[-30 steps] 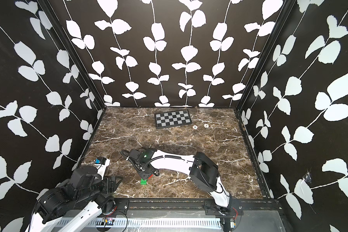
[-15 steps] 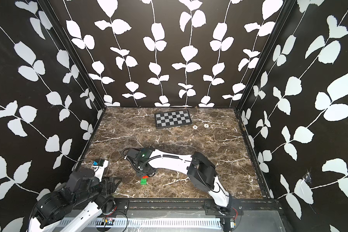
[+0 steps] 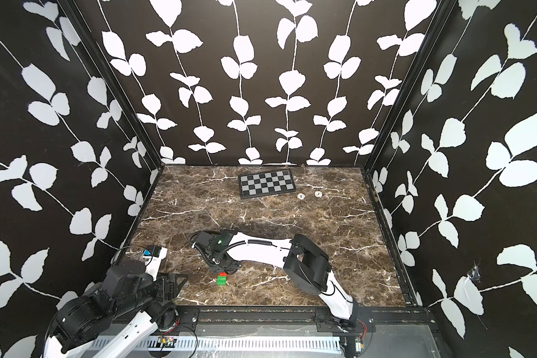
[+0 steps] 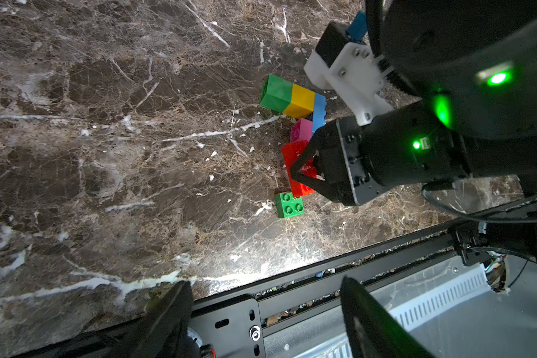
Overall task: Assemble the letter r with lego
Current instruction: Assemble the lego brick with the lego brick.
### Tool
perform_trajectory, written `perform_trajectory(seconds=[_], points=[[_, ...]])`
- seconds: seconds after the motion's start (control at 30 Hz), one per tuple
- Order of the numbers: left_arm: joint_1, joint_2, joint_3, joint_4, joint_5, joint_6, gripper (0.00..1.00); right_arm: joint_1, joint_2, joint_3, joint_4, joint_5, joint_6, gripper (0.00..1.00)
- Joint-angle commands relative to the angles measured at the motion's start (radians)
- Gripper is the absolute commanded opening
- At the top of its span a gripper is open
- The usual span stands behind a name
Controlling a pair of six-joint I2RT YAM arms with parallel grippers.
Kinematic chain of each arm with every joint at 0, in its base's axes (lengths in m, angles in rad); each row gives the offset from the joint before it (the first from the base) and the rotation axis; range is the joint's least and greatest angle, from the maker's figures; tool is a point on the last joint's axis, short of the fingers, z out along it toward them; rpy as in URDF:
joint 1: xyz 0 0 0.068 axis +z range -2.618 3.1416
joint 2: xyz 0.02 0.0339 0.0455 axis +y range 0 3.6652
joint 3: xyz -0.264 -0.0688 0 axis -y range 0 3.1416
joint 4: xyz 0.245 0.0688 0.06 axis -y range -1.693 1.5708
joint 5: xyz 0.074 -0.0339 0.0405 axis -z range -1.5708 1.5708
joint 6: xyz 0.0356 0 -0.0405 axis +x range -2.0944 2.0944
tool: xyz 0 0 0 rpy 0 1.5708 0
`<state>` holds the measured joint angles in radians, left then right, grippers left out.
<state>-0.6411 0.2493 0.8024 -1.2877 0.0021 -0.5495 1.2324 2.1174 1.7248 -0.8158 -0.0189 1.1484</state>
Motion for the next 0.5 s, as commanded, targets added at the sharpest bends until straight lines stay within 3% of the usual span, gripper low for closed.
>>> perform_trajectory(seconds=[0.0, 0.47], points=[[-0.003, 0.008, -0.012, 0.015, 0.009, 0.016, 0.78, 0.015, 0.009, -0.004, 0.015, 0.017, 0.04, 0.0], [-0.004, 0.018, -0.015, 0.016, 0.013, 0.017, 0.78, 0.027, 0.031, 0.007, 0.016, 0.015, 0.043, 0.0]])
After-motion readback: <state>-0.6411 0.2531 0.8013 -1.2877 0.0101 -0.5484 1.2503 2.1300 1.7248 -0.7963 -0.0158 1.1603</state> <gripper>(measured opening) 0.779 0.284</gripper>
